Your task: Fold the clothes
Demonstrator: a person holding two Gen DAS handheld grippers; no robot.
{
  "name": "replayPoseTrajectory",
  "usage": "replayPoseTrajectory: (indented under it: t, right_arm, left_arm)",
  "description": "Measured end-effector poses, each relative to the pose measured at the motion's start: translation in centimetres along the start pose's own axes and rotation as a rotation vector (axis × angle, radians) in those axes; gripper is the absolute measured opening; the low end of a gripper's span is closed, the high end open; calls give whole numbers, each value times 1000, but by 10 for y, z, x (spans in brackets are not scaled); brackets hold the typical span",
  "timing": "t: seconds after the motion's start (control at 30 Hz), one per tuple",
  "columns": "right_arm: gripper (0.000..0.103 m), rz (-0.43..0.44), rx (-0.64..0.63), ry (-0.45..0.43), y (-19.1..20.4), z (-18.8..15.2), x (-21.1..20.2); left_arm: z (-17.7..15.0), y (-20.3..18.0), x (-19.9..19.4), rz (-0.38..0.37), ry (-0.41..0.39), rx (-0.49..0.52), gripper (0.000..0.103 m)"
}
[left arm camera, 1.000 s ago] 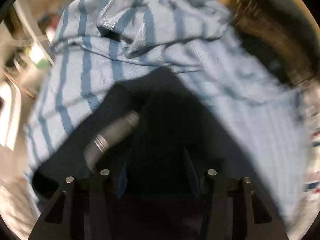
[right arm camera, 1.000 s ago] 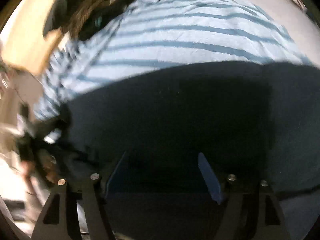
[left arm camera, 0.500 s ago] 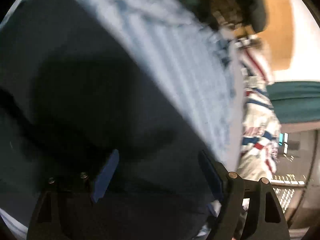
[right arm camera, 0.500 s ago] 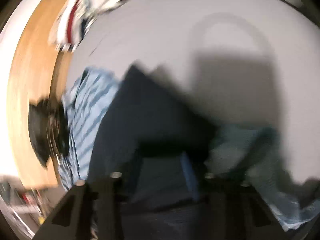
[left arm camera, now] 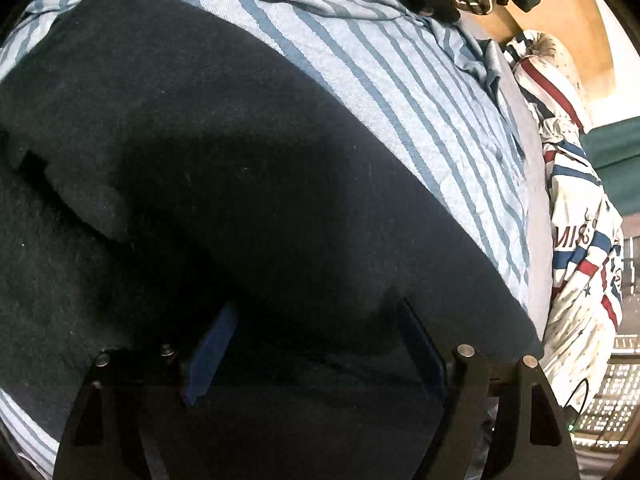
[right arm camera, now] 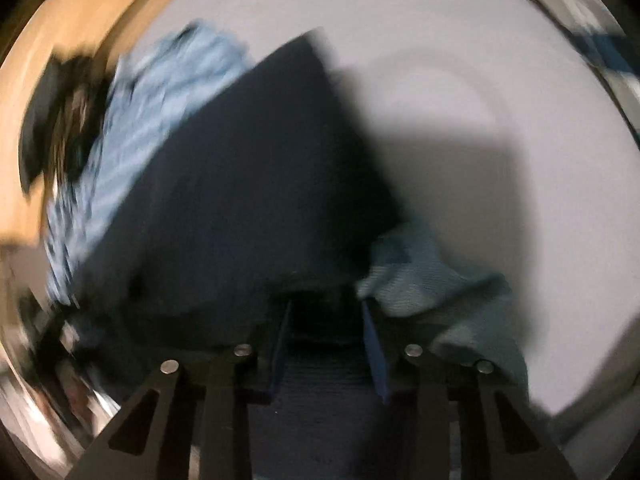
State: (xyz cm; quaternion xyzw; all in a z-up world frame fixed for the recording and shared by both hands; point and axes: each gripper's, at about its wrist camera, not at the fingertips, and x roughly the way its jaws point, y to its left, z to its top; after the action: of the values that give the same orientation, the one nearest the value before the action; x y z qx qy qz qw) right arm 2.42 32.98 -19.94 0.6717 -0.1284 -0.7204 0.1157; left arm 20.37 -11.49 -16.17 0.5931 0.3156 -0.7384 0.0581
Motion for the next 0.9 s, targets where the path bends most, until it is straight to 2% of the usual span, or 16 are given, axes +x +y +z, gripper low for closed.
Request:
replayPoseTrajectory:
  t: [0.03,0.07,0.1,0.2,0.3,0.33,0.4,0.5,0.53,0.6,0.67,0.77,0.8,0.83,0.9]
  right_arm:
    - [43,-22,-27,1,5,2,2]
    - [35,-54,-33,-11,7,3,2]
    - [20,-94,-33,-28,9,4,0]
    - [3,-110,62,-71,-3,4,-13]
    - [1,-198,169,-111,-28,1,-28]
    - [1,-179,200,-105,-37,0,-30]
    - [5,-113,237,-87,-43,0,-34]
    - [9,-19,170,-125,-18,8,-44]
    - [12,10,137,-135,-5,13,-46]
    - [41,59,40,-149,30,25,-46]
    - [42,84,-56,-154,67,25,-34]
    - [42,116,-161,-146,110,19,-15]
    - [47,116,-189,-137,122,17,-4]
    - [50,92,-210,-110,134,15,13]
    - [52,12,-216,0,141,5,48]
  left_arm:
    - [0,-1,1,1,-1,5,81]
    - [0,-2,3,1,-1,10,81]
    - [1,-3,4,1,1,19,81]
    - [2,0,6,-19,7,28,81]
    - [0,7,3,-53,-7,-8,81]
    - [-2,8,1,-50,-8,-9,81]
    - [-4,7,0,-33,-4,-2,81]
    - [-2,-1,3,5,14,22,81]
    - [-1,0,3,-3,17,17,81]
    - [2,3,3,-22,24,5,81]
    - [3,7,3,-49,27,-13,81]
    - [5,22,-2,-158,22,-68,81]
    - [5,30,-9,-227,-2,-103,81]
    - [5,39,-16,-299,-27,-139,81]
    - [1,63,-39,-405,-109,-215,81]
